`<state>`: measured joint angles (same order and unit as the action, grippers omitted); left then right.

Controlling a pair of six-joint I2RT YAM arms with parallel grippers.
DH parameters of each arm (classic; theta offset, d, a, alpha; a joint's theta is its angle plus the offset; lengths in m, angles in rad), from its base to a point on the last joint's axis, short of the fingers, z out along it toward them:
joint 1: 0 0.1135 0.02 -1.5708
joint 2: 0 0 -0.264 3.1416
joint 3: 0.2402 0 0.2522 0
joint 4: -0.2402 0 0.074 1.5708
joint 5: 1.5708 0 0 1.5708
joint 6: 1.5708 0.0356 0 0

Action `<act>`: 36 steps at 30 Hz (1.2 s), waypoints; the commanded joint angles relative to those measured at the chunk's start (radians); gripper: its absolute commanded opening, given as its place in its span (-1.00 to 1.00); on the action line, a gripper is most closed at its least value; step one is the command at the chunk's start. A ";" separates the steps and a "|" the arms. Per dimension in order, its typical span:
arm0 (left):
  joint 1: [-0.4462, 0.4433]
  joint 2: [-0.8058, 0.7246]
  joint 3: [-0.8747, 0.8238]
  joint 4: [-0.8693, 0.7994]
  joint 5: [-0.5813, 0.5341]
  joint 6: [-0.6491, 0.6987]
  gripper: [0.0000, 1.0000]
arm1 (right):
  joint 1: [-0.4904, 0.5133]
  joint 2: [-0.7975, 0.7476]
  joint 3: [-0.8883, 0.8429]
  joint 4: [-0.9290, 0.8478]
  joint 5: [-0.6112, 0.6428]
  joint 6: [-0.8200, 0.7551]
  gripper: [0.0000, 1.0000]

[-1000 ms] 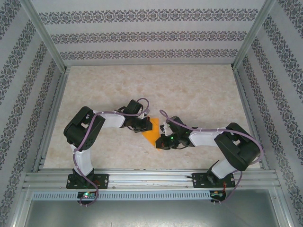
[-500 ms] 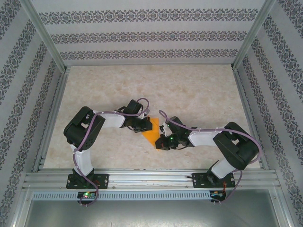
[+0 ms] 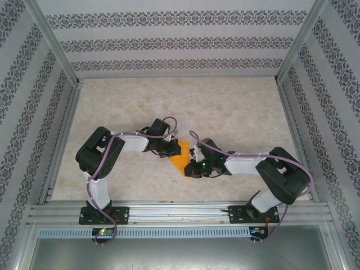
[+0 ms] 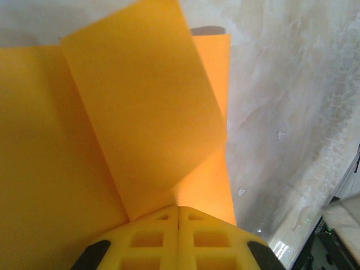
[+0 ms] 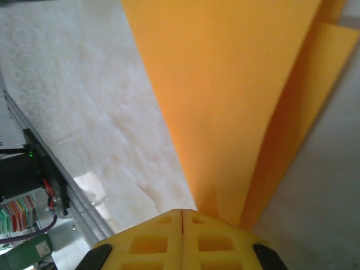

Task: Fold a paper plane with a square sheet of paper (fold left side to right side)
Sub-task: Fourth fold the wing at the center of the table.

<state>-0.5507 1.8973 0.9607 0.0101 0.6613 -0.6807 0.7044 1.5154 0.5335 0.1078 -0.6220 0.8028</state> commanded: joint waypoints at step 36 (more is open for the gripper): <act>-0.003 0.036 -0.013 -0.111 -0.101 0.018 -1.00 | -0.010 0.119 0.030 0.068 0.002 -0.014 -1.00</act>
<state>-0.5507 1.8973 0.9619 0.0082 0.6609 -0.6804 0.6834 1.6260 0.5827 0.1703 -0.6186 0.7837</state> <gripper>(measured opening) 0.055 0.046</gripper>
